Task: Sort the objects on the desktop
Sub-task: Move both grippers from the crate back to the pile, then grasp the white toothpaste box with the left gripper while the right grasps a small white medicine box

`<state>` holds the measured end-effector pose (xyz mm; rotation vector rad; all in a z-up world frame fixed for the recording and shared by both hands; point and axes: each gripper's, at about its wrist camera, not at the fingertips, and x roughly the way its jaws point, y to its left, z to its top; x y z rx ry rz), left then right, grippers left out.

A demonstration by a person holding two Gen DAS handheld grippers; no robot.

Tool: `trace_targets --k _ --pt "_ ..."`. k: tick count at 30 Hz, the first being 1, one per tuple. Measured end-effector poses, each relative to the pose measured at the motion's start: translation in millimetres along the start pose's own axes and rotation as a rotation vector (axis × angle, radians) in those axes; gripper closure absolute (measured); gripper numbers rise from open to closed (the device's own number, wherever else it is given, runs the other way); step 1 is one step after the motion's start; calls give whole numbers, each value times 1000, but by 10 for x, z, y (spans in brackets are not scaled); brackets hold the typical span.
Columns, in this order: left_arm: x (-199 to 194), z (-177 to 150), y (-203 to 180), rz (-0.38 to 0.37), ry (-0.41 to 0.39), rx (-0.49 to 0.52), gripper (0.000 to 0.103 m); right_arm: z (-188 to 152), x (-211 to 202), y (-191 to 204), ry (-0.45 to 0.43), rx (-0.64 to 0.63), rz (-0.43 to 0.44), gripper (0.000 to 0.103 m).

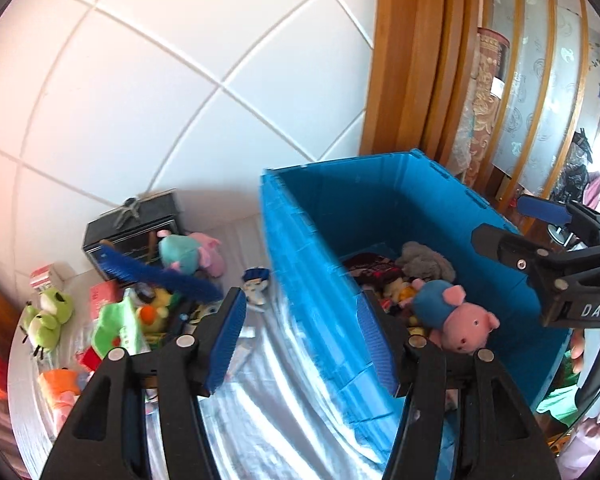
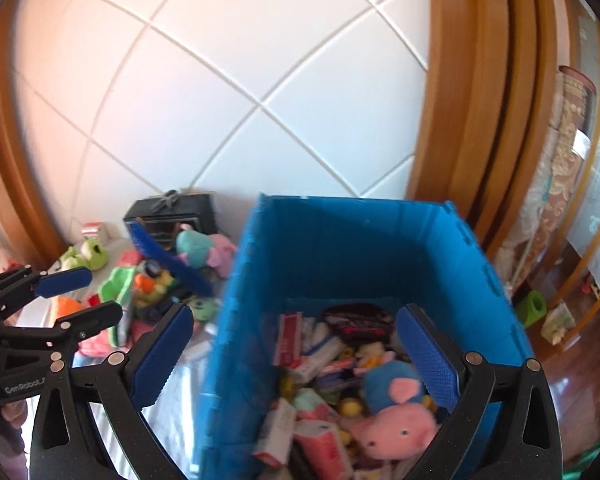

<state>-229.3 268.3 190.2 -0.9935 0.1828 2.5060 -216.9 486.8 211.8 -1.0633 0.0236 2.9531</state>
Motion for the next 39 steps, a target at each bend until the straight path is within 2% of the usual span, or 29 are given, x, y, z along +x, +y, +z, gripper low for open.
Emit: trace_targets --k 5,12,17,21,24,28,36,39 --pt "-157 -326 665 66 12 -50 46 -49 64 595 -4 -13 78 0" --pt "-75 -1018 1739 150 100 -196 46 -392 400 1292 34 -3 171 0" --pt "90 -1569 2429 206 157 -322 46 -742 780 1630 100 -20 162 0" --pt "252 -1975 2843 262 203 -386 46 -1006 1190 1772 185 -24 146 0" --pt "386 -2202 3096 274 243 -454 46 -1180 1521 1820 256 -19 136 0" --pt "658 -2298 3346 281 284 -525 46 -1331 1895 1861 335 -8 137 0" --pt "1577 -2085 3727 315 381 -526 46 -1407 2562 1815 430 34 104 0" --pt "1951 -2156 3989 341 443 -539 46 -1443 2863 1780 471 68 80 0"
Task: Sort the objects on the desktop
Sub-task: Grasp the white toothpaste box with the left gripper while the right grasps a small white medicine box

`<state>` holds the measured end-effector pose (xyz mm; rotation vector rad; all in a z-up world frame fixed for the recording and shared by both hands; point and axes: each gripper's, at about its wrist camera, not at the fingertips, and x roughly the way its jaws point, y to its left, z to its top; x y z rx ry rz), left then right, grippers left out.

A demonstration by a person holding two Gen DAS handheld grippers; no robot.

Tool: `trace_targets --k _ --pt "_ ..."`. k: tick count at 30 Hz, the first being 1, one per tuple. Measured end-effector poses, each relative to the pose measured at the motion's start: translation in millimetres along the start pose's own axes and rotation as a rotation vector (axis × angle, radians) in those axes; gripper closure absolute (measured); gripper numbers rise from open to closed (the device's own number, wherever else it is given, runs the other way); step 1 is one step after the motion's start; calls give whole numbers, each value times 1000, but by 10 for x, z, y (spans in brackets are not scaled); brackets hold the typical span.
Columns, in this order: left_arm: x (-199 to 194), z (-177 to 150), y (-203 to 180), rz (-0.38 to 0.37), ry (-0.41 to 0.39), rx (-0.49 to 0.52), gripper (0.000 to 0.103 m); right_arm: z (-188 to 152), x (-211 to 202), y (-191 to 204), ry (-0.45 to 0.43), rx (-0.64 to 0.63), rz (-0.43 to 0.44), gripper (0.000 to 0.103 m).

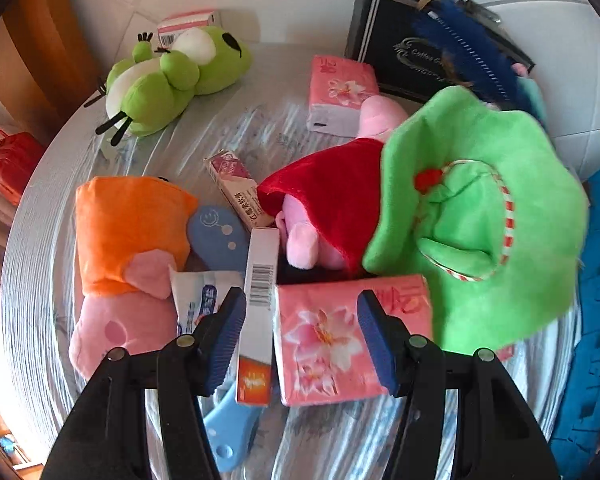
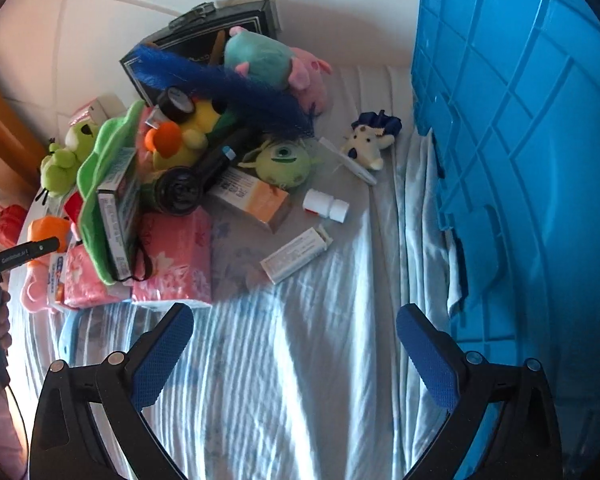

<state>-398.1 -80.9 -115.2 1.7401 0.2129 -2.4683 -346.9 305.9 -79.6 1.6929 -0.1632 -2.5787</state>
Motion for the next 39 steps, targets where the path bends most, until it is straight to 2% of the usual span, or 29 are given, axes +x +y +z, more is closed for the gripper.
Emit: trace_targets --k 4,9,12,13,14,15,16,18,21,23,24,25,27,30,34,39 --pt "401 78 192 33 39 2 46 97 445 -65 67 58 -10 0" --pt "577 -12 312 -10 29 8 46 204 968 -123 147 105 -43 0" --pt "538 -174 210 -5 27 78 69 265 1198 -131 172 144 -22 0" --pt "537 -235 194 -4 38 83 70 282 1255 -118 181 144 -17 2" --pt "549 -298 189 0 49 85 72 300 1308 -102 189 141 -19 4" --pt "565 -344 196 7 54 83 77 319 1353 -92 194 143 -30 15" --pt "590 -383 219 5 60 76 79 340 1390 -87 194 152 -35 30" --pt "633 -418 291 -25 64 47 79 383 1473 -69 209 165 -25 45" --pt "605 -433 311 -39 56 47 79 423 1582 -31 225 170 -31 45" --pt "585 -457 308 -38 56 54 80 429 1623 19 225 137 -62 53" --pt "565 -473 309 -38 55 56 80 426 1615 51 215 109 -90 72" --pt "527 -496 314 -40 49 54 81 412 1596 75 207 86 -101 76" --pt "423 -544 324 -39 26 51 81 370 1542 81 203 71 -92 76" --pt "140 -652 313 -25 -47 65 81 275 1328 97 159 43 -83 76" --pt "-337 -863 283 -25 -162 72 81 106 880 148 75 19 -45 76" --pt "-852 -1106 174 -61 -261 62 81 -113 189 269 -55 -11 -15 76"
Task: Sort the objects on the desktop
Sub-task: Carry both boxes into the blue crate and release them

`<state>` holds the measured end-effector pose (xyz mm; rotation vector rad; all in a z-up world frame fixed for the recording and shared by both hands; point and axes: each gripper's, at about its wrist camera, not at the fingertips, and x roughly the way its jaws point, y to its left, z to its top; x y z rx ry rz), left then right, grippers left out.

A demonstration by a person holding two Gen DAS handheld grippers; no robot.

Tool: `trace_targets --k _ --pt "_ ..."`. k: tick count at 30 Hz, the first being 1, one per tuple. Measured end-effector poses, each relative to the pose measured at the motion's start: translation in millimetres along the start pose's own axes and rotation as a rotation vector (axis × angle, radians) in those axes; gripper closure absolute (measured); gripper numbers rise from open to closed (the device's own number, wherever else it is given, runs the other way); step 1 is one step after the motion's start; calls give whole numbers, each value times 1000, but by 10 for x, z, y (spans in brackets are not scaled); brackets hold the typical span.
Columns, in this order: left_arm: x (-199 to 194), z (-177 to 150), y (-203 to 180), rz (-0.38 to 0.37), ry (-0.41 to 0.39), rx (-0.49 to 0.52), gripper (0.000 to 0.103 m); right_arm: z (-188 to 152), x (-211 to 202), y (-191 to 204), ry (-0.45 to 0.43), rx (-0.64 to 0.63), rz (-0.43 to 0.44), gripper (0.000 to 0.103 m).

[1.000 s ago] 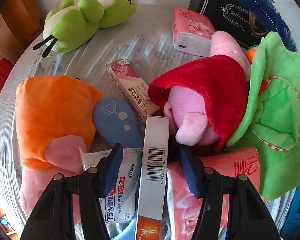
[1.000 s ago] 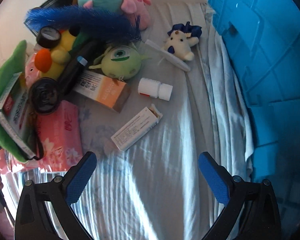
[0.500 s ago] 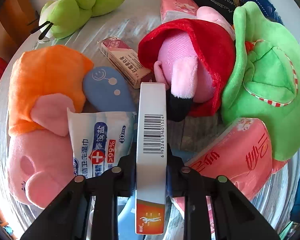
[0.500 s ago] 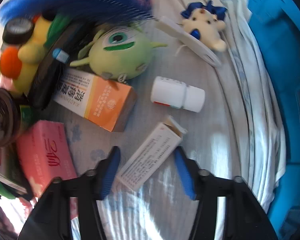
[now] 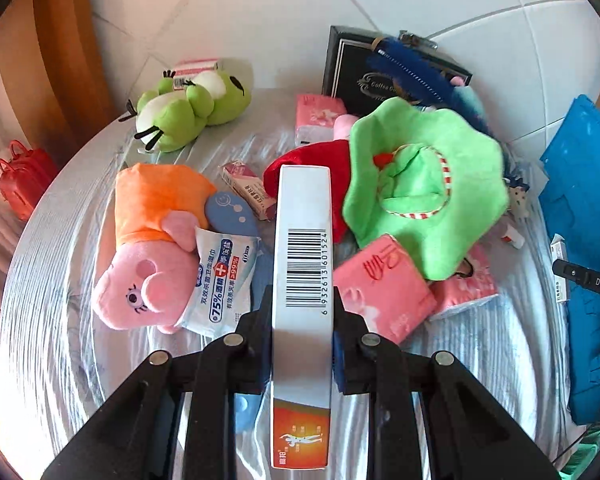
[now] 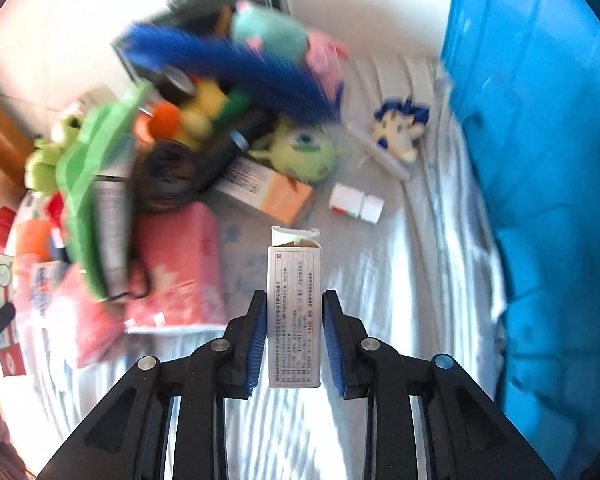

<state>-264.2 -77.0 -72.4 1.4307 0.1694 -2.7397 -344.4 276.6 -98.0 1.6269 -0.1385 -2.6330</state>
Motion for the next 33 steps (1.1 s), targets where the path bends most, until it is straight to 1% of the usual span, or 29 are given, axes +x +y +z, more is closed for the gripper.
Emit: trace_targets --k 2,4,5,9,12,17,19,22,26,30,33 --pt "-255 -137 -150 -4 -42 11 81 -48 -263 123 -60 -26 -5 76" --pt "-395 -191 -266 -8 -85 38 81 -158 -619 209 -130 -56 -6 76" --pt "-444 -215 -334 -17 -107 50 81 -154 -741 242 -157 -61 -1 76" --pt "-854 -328 -723 -67 -189 114 81 -419 -1309 277 -271 -83 11 76" --pt "-1149 -359 -1021 -120 -242 153 81 -569 -1720 231 -344 -89 13 76" --pt "-1504 -409 -1515 -194 -318 222 81 -805 -2316 67 -462 -86 -24 76" --pt "-1630 -416 -1725 -232 -344 249 81 -897 -2553 -66 -514 -77 -55 76" --pt "-1822 -403 -2056 -280 -383 292 81 -1014 -2857 -297 -574 -44 -68 76" --pt "-2065 -396 -2526 -345 -428 357 81 -1134 -3187 -656 -643 2 -111 76" --pt "-2248 -399 -2997 -403 -454 417 81 -1236 -3415 -1106 -682 65 -173 76" --pt "-2344 -391 -3369 -436 -466 457 81 -1302 -3486 -1472 -687 124 -198 76"
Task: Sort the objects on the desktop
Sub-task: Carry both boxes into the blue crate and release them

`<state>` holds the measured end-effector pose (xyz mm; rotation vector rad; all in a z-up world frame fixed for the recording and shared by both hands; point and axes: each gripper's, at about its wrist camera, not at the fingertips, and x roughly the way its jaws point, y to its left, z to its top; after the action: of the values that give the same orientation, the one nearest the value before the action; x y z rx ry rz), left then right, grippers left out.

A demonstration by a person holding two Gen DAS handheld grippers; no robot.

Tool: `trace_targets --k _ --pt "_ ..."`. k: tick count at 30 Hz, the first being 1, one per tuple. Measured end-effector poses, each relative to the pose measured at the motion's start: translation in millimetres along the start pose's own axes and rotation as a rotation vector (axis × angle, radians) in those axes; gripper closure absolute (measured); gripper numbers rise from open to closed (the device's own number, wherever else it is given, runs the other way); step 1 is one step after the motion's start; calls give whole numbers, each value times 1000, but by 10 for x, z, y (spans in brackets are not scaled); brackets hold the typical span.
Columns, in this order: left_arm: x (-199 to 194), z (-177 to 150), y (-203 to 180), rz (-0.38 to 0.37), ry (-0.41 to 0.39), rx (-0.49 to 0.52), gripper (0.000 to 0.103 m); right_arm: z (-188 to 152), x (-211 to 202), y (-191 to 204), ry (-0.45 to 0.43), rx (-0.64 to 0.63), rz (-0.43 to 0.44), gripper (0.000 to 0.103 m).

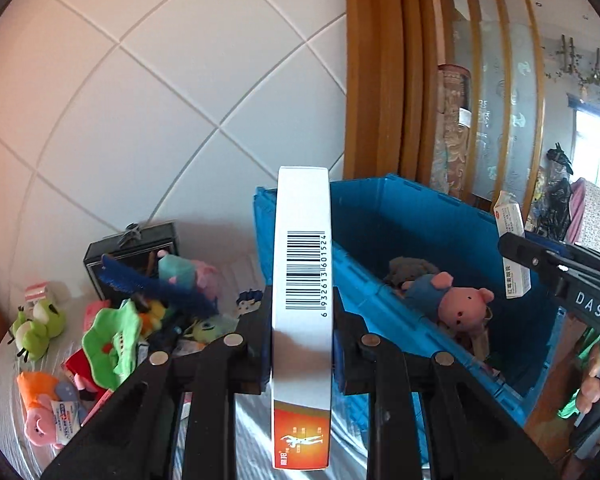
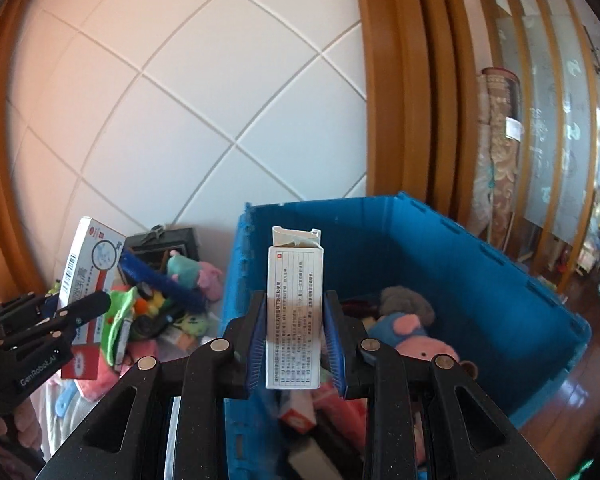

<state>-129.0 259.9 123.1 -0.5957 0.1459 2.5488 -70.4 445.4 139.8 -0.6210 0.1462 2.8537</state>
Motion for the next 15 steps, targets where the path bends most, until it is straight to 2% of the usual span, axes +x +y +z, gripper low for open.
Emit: trace_targets --k 7,11,15 --pt "128 333 -763 -88 -53 74 81 -30 12 -677 8 48 -72 75" --pt "288 338 -1175 -135 -22 122 81 -107 119 -899 40 48 -87 76" --pt "434 287 -1423 -159 29 150 81 -147 204 -1096 62 40 -84 75"
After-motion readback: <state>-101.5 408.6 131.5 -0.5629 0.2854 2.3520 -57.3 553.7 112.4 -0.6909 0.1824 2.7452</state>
